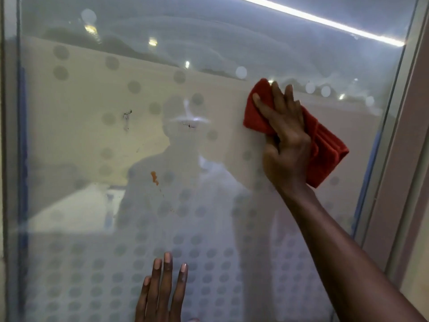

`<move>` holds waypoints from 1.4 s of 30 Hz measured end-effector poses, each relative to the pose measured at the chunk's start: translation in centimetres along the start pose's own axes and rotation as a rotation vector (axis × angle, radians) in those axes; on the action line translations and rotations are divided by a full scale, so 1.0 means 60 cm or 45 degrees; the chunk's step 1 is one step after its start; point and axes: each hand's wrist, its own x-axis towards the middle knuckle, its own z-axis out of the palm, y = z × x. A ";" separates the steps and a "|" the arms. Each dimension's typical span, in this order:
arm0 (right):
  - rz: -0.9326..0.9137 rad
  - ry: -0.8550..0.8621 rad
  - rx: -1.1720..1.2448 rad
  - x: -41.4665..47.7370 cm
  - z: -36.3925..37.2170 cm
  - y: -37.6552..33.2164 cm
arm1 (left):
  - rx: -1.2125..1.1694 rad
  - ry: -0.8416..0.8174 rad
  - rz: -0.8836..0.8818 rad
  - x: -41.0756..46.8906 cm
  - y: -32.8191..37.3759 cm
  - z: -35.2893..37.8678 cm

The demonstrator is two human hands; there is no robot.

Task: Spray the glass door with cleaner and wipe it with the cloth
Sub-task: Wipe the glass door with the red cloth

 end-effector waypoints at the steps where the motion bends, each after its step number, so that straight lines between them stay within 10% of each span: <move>1: 0.052 0.045 0.022 0.011 0.008 -0.012 | 0.002 -0.005 0.003 0.000 0.000 -0.001; 7: -0.642 -0.411 0.030 -0.066 0.058 -0.057 | 0.032 -0.057 0.050 -0.010 -0.009 0.006; 15: -0.131 -0.019 -0.004 0.014 0.036 -0.041 | -0.014 -0.071 0.073 -0.011 -0.012 0.000; 22: -0.800 -0.552 0.027 -0.067 0.045 -0.035 | -0.062 -0.093 0.133 -0.018 -0.029 -0.022; 30: -0.017 0.025 0.039 0.017 0.029 -0.039 | -0.214 0.085 -0.090 0.008 -0.073 -0.033; 37: -0.621 -0.389 0.070 -0.089 0.071 -0.069 | -0.206 -0.111 -0.117 0.001 -0.085 -0.027; 42: -0.275 -0.098 -0.023 -0.028 0.035 -0.026 | -0.226 -0.092 -0.053 0.003 -0.090 -0.023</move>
